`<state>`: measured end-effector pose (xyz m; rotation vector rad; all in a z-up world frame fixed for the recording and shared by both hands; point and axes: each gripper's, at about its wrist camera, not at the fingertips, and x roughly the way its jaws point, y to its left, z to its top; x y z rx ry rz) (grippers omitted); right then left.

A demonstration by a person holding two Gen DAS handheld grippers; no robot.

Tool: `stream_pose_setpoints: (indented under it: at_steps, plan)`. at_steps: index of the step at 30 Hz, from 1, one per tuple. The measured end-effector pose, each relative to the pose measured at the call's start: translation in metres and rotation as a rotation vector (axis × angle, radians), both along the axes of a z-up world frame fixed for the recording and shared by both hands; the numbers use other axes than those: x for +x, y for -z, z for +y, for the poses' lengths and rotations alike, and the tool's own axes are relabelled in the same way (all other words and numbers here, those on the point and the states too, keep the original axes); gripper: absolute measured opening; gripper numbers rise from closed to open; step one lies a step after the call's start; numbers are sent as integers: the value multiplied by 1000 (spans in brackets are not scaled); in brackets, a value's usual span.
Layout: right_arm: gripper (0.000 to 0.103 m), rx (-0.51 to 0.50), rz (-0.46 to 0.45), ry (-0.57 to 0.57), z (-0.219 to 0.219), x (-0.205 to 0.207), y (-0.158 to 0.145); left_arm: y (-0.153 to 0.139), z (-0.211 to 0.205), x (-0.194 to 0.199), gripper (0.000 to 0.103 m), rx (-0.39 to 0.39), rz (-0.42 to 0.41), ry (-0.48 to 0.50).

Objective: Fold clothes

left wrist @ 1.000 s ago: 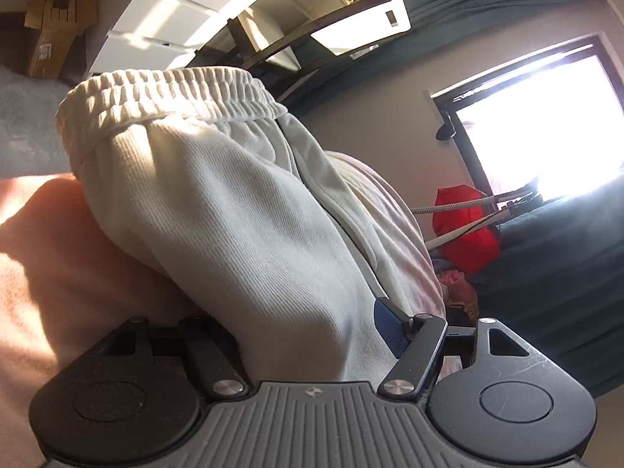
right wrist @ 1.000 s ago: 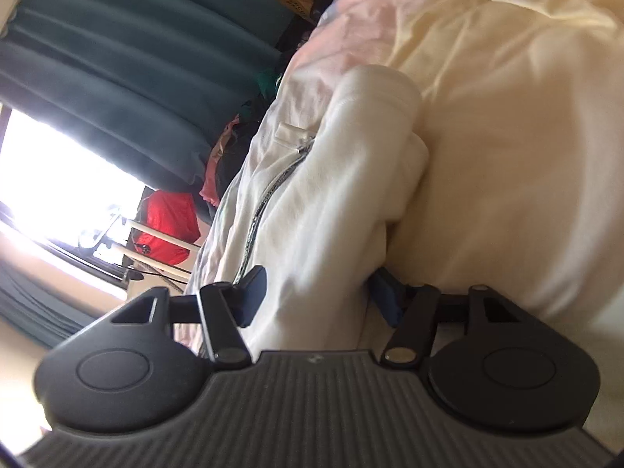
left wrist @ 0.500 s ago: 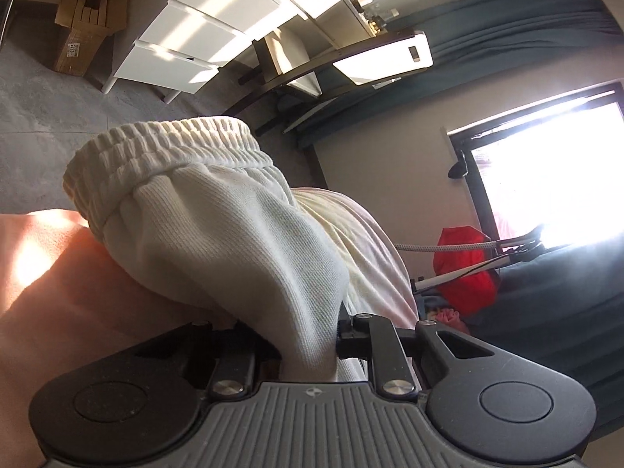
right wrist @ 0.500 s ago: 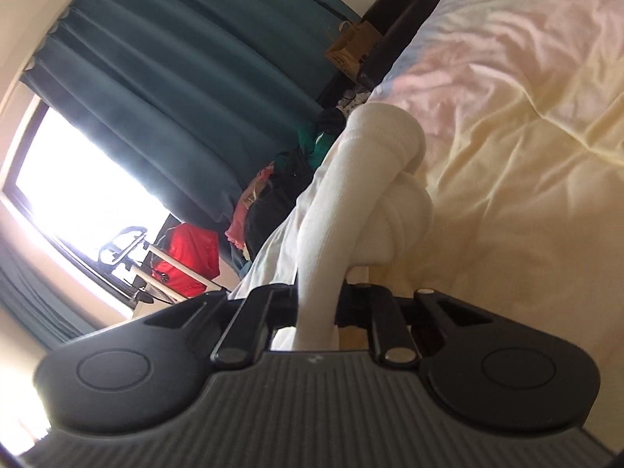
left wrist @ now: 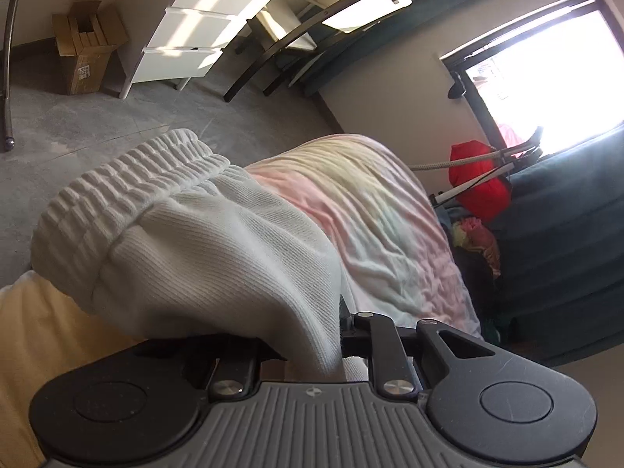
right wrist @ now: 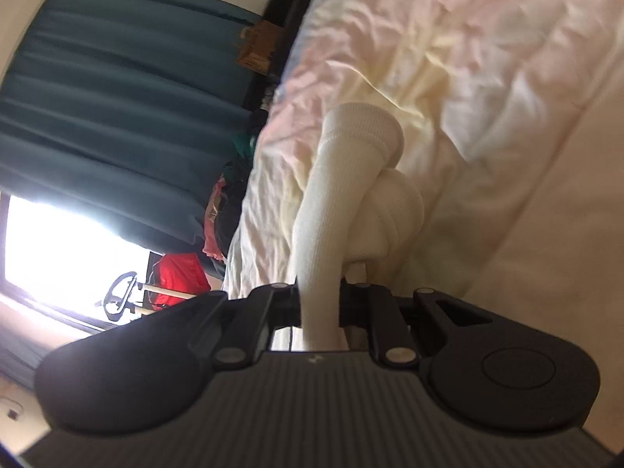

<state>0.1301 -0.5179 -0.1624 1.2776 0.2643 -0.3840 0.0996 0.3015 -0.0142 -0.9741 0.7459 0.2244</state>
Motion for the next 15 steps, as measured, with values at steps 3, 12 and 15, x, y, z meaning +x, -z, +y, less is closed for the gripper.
stream_pose_setpoints:
  at_steps: [3, 12, 15]
  plan:
    - [16, 72, 18, -7, -4, -8, 19, 26, 0, -13, 22, 37, 66, 18]
    - [62, 96, -72, -86, -15, 1, 40, -2, -38, -31, 79, 246, 64, 81]
    - [63, 92, -96, -166, -20, 16, 46, -18, -53, -47, 82, 319, 41, 83]
